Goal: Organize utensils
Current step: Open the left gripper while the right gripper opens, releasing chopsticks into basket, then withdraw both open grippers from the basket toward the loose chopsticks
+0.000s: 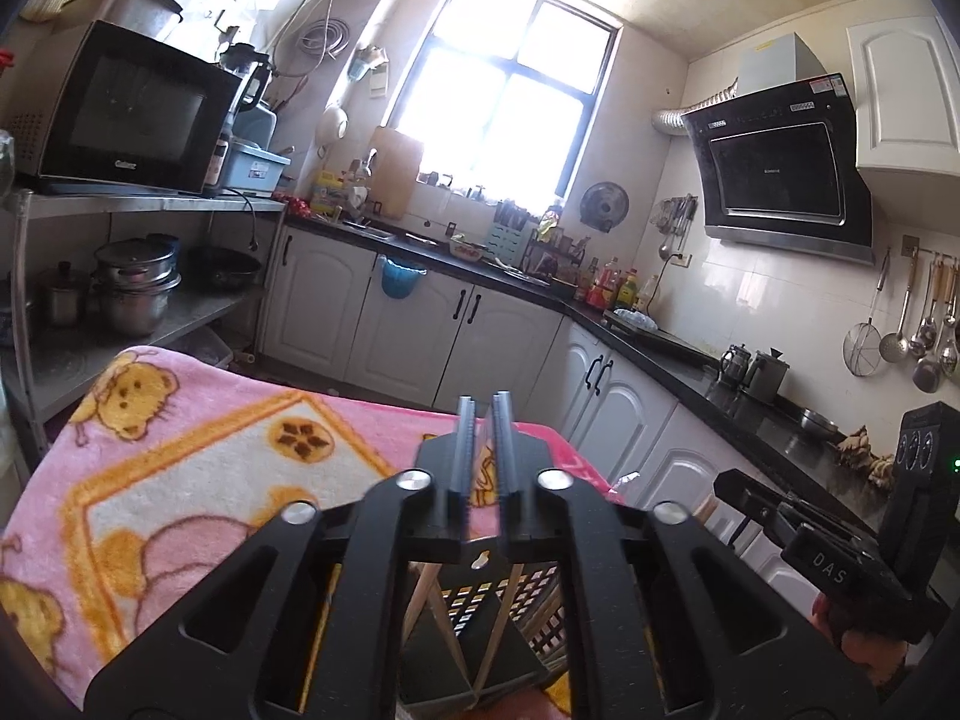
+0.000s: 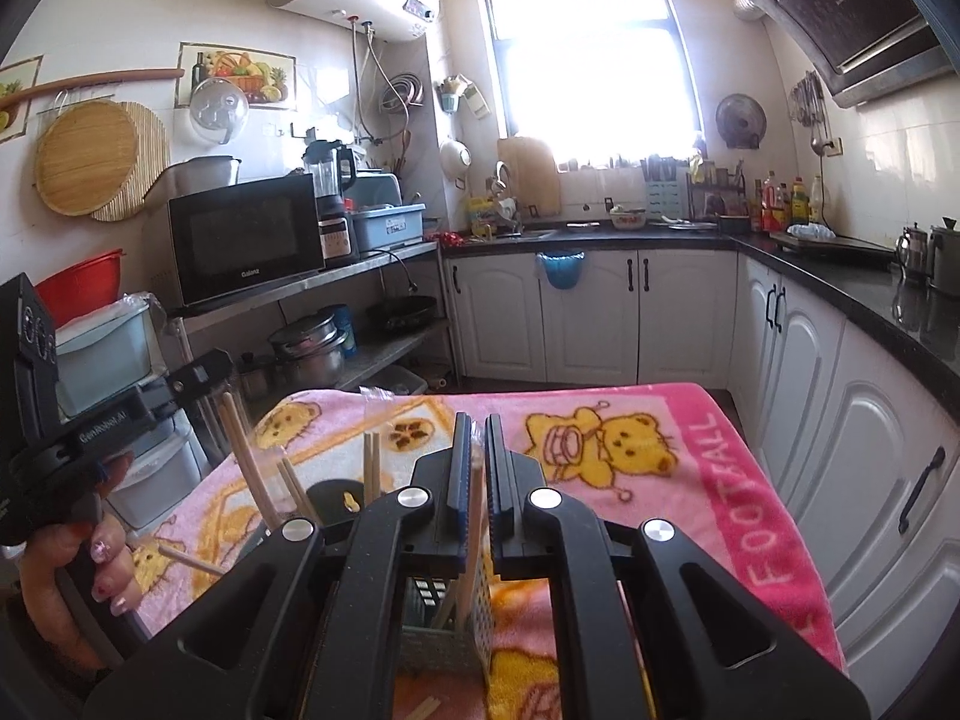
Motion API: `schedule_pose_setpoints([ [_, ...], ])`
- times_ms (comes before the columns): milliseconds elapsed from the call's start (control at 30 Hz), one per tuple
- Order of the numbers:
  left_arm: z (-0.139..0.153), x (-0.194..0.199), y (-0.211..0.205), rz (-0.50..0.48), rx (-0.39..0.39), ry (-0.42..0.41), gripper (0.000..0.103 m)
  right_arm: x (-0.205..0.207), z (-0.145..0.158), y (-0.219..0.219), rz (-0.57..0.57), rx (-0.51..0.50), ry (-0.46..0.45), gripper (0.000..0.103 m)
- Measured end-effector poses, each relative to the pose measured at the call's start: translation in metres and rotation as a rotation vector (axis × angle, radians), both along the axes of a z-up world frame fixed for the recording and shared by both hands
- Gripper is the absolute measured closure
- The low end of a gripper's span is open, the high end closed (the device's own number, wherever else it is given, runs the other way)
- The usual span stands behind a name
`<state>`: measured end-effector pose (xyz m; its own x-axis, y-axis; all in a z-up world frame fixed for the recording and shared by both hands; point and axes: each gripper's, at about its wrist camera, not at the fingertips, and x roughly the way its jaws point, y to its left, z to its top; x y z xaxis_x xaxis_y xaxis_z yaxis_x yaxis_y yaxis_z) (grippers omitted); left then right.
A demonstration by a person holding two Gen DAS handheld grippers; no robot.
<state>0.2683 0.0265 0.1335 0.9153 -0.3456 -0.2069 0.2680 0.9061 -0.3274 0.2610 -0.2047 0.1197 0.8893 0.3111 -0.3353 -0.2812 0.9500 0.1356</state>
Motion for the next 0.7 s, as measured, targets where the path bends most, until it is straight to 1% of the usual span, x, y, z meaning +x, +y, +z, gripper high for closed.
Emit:
schedule_pose_setpoints([
  [33, 0.000, -0.001, 0.000, 0.000, 0.002, 0.005, 0.087, -0.001, -0.001, -0.001, -0.001, 0.004, 0.006, 0.084],
  [67, 0.000, -0.001, 0.000, 0.003, 0.004, 0.008, 0.084, -0.002, -0.003, -0.002, -0.003, 0.006, 0.009, 0.082],
  [133, 0.000, -0.004, 0.001, 0.004, 0.010, 0.008, 0.083, -0.003, -0.004, -0.003, -0.006, 0.004, 0.017, 0.081],
  [200, 0.000, -0.006, 0.001, 0.008, 0.017, 0.014, 0.078, -0.005, -0.007, -0.004, -0.008, 0.005, 0.028, 0.079],
  [267, -0.001, -0.007, 0.003, 0.009, 0.010, 0.028, 0.069, -0.007, -0.010, -0.006, -0.011, 0.005, 0.039, 0.076],
  [300, -0.002, -0.008, 0.004, 0.011, 0.010, 0.032, 0.067, -0.007, -0.011, -0.007, -0.011, 0.005, 0.043, 0.074],
  [500, 0.000, -0.019, 0.009, 0.020, 0.011, 0.050, 0.048, -0.015, -0.017, -0.012, -0.017, -0.003, 0.065, 0.069],
  [567, 0.000, -0.021, 0.011, 0.023, 0.010, 0.061, 0.038, -0.018, -0.018, -0.014, -0.020, -0.004, 0.071, 0.067],
  [600, 0.000, -0.022, 0.013, 0.024, 0.006, 0.070, 0.036, -0.019, -0.019, -0.015, -0.021, -0.005, 0.073, 0.067],
  [667, 0.000, -0.025, 0.016, 0.023, 0.000, 0.079, 0.027, -0.021, -0.021, -0.015, -0.022, -0.009, 0.081, 0.065],
  [700, 0.000, -0.026, 0.017, 0.024, 0.001, 0.082, 0.025, -0.022, -0.021, -0.015, -0.023, -0.010, 0.083, 0.065],
])
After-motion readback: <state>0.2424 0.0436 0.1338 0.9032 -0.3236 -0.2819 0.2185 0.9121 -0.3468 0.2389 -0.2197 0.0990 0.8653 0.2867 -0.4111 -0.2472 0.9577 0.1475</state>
